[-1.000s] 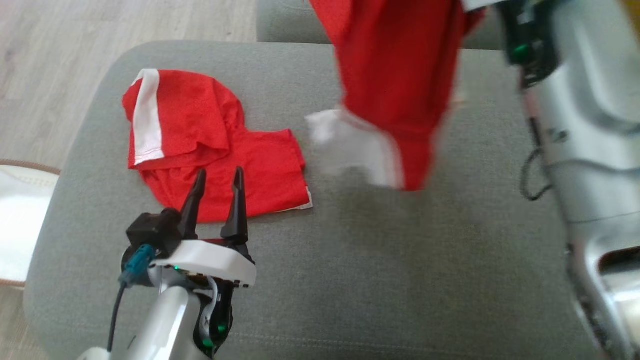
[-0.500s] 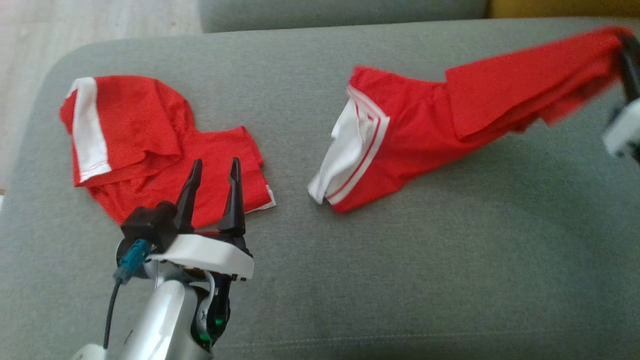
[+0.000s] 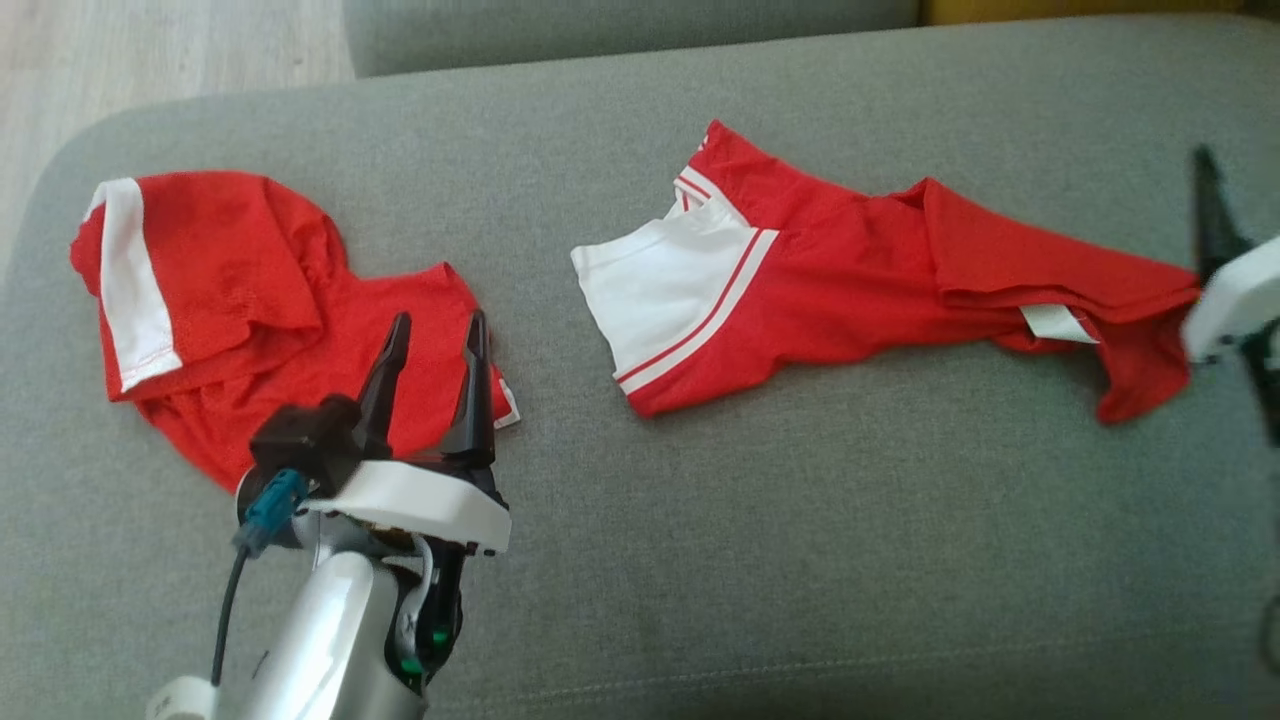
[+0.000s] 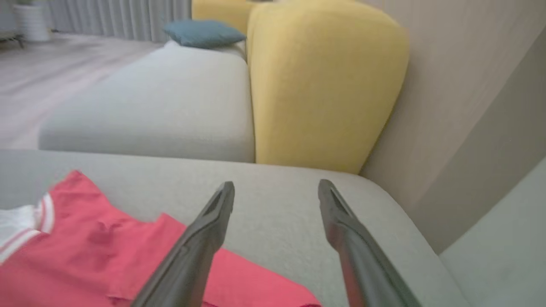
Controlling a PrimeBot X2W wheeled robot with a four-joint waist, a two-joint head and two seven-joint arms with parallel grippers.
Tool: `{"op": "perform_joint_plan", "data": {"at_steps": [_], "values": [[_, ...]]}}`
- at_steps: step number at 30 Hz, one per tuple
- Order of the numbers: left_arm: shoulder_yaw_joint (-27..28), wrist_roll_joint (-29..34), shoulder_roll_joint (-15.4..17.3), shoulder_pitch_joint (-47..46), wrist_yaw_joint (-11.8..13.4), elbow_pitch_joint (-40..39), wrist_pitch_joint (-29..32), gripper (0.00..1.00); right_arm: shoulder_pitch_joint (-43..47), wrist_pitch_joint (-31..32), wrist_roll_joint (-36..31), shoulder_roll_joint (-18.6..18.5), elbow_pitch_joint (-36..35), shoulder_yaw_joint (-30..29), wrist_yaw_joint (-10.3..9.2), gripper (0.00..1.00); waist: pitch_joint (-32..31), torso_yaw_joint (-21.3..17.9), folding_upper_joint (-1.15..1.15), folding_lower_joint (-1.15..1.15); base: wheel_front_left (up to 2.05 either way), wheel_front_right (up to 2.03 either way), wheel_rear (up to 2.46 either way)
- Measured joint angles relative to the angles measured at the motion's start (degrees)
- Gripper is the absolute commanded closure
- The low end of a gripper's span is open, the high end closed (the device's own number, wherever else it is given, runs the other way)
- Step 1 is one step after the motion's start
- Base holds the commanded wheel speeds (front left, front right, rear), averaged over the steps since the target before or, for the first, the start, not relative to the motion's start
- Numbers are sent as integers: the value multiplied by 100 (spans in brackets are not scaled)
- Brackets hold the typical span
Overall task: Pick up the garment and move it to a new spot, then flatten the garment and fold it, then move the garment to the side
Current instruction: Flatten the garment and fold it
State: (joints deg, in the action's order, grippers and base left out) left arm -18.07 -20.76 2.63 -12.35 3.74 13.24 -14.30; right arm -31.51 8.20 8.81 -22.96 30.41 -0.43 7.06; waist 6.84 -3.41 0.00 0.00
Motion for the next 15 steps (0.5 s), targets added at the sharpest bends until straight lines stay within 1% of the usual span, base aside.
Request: {"op": "perform_joint_plan", "data": {"at_steps": [4,8,12,15], "values": [[-10,-1,0,1,-2,-4,0,0,338,-439,2,460,-691,12,0,0,-126,-11,0,0,0,0,0],[-21,-89,0,12,3,-67,0,0,986,-918,1,903,-1334,46,0,0,-266,-17,0,0,0,0,0],[-51,-210,0,81,32,-175,0,0,1809,-1370,-138,1450,-1767,45,0,0,-390,-34,0,0,0,0,0],[-71,-270,0,165,66,-243,0,0,2369,-1662,-245,1818,-1897,31,0,0,-427,-59,0,0,0,0,0]]}}
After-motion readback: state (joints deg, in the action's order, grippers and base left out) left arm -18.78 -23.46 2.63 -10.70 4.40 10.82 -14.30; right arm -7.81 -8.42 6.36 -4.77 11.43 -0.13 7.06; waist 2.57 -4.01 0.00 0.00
